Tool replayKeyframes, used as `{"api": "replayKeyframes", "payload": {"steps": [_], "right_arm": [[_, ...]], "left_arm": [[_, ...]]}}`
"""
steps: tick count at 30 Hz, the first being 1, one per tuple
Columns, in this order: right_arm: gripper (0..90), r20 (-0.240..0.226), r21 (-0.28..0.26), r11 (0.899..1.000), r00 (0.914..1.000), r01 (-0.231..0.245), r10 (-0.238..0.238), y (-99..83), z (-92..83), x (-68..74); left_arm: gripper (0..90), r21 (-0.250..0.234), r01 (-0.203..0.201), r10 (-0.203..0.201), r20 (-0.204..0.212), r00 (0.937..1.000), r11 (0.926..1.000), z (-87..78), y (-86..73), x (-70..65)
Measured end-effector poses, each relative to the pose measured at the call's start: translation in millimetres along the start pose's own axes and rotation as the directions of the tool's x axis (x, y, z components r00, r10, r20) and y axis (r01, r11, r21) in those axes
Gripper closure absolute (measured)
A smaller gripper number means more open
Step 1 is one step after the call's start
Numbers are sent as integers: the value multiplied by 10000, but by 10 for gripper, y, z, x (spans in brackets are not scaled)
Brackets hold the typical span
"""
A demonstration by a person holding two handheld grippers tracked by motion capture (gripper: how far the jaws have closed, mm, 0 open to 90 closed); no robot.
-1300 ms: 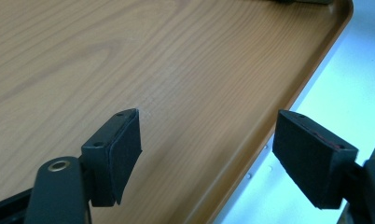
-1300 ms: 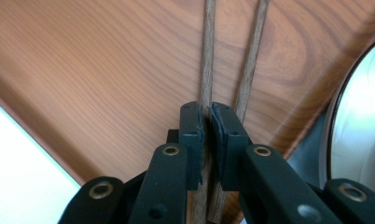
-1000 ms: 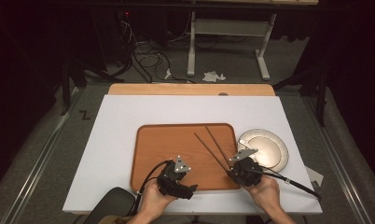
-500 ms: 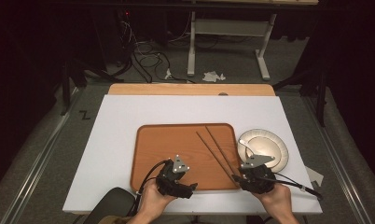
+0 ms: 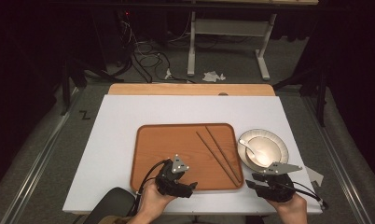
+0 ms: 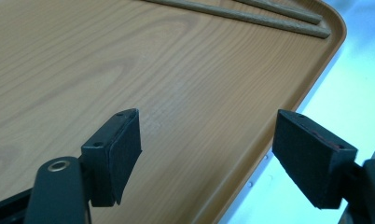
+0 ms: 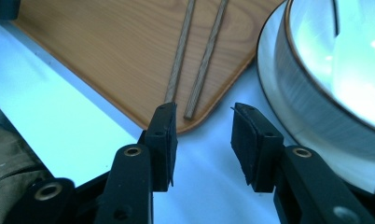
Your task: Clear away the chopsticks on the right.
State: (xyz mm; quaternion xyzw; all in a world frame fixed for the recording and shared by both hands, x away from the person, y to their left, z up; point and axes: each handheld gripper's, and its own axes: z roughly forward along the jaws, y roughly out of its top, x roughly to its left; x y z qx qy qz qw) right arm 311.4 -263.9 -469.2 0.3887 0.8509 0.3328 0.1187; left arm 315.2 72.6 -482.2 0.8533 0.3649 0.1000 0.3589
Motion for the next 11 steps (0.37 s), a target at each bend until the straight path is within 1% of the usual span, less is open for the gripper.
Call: {"api": "replayKeyframes", "payload": {"steps": [4, 6, 9, 10, 11], "right_arm": [[593, -20, 62, 10000, 10000, -6, 6, -5, 27, -5], [580, 60, 104, 9998, 9999, 155, -156, -11, 44, -1], [571, 26, 99, 9998, 9999, 145, -145, -17, 55, 4], [566, 68, 111, 9995, 9995, 306, -307, -18, 62, -2], [566, 82, 93, 9994, 9994, 332, -333, -17, 61, 1]], "left_arm": [[239, -1, -7, 7, 3, 10000, 10000, -4, -2, 1], [239, -5, 28, -28, -5, 10000, 10000, -4, -1, 5], [239, 9, -7, 7, -4, 10000, 10000, 1, 0, 3], [239, 17, -16, 16, -14, 10000, 10000, 2, 0, 1], [239, 17, -16, 16, -14, 10000, 10000, 2, 0, 1]]}}
